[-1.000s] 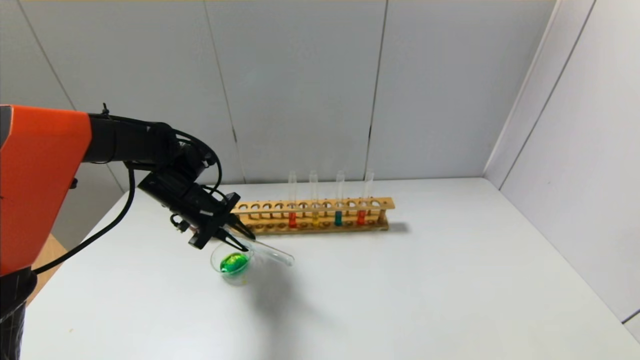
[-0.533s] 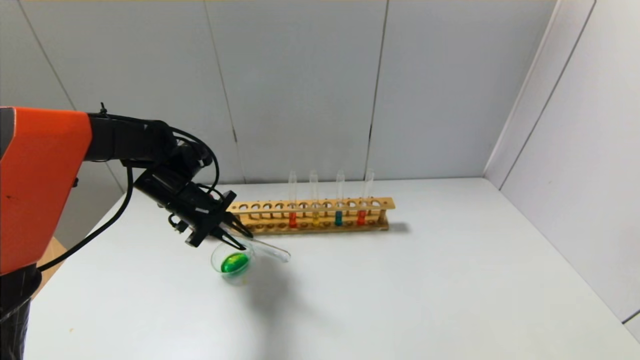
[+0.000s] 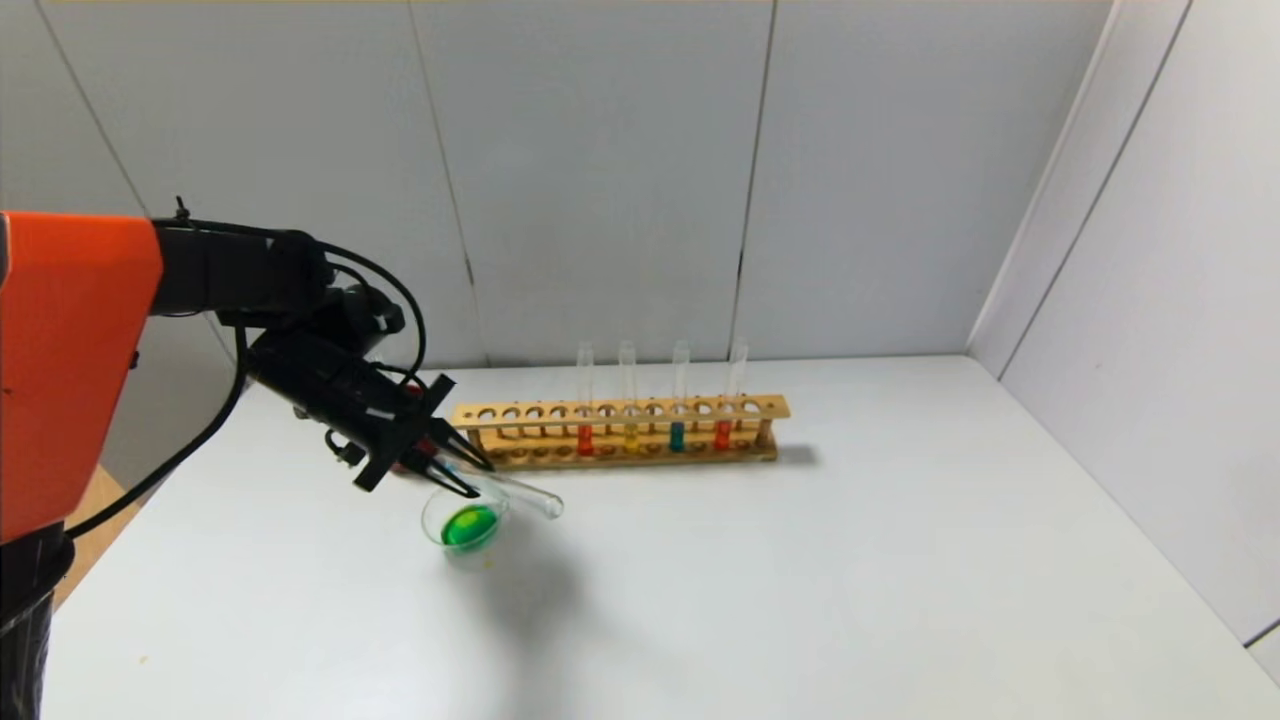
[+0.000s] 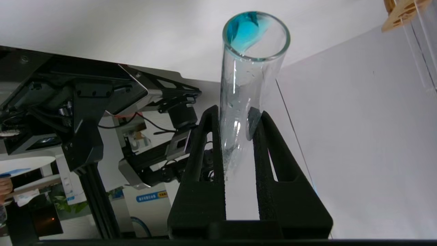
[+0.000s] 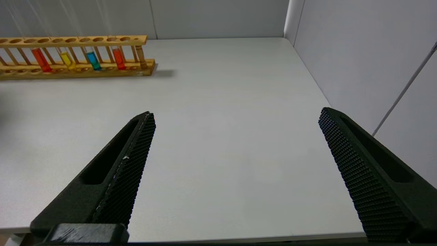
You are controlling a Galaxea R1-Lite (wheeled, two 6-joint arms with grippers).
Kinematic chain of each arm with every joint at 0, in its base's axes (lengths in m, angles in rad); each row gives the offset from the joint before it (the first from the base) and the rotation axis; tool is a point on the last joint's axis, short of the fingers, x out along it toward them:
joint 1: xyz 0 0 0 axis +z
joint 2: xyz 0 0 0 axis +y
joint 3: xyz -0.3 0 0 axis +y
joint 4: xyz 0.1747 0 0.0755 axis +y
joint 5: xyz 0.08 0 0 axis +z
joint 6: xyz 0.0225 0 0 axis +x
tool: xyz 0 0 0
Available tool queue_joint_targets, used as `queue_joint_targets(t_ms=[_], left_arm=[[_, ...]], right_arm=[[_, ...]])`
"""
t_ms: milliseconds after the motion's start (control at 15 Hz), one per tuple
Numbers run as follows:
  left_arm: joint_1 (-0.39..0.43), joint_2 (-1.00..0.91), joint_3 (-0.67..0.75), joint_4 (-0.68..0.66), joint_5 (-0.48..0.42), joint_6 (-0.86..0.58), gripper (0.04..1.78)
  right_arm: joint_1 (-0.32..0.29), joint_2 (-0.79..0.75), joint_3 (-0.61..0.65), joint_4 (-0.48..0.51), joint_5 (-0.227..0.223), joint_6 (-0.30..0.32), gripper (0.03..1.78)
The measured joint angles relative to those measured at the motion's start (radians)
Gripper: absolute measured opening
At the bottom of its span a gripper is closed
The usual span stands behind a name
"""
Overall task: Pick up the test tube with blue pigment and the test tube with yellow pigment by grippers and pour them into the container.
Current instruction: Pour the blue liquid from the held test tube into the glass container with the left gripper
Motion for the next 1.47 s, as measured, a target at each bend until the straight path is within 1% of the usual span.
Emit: queue_joint_targets(t_ms=[333, 600, 733, 933, 1467], left_arm=[[0.01, 0.014, -0.016, 0.017, -0.013, 0.005, 0.3], [0.014, 0.025, -0.049, 0.097, -0.038, 0.081, 0.3], [0.02, 0.036, -0.068, 0.13, -0.056, 0.096, 0.3], [0.027, 0.05, -0.084, 0.141, -0.075, 0.108, 0.3], [0.036, 0.06, -0.105, 0.151, -0.075, 0.107, 0.3]], right_arm=[[0.0, 0.0, 0.0, 0.0, 0.0, 0.0, 1.75], [0.0, 0.0, 0.0, 0.0, 0.0, 0.0, 1.75], [0.0, 0.0, 0.0, 0.0, 0.0, 0.0, 1.75], [0.0, 0.0, 0.0, 0.0, -0.001, 0.0, 1.75], [0.0, 0.0, 0.0, 0.0, 0.0, 0.0, 1.75]])
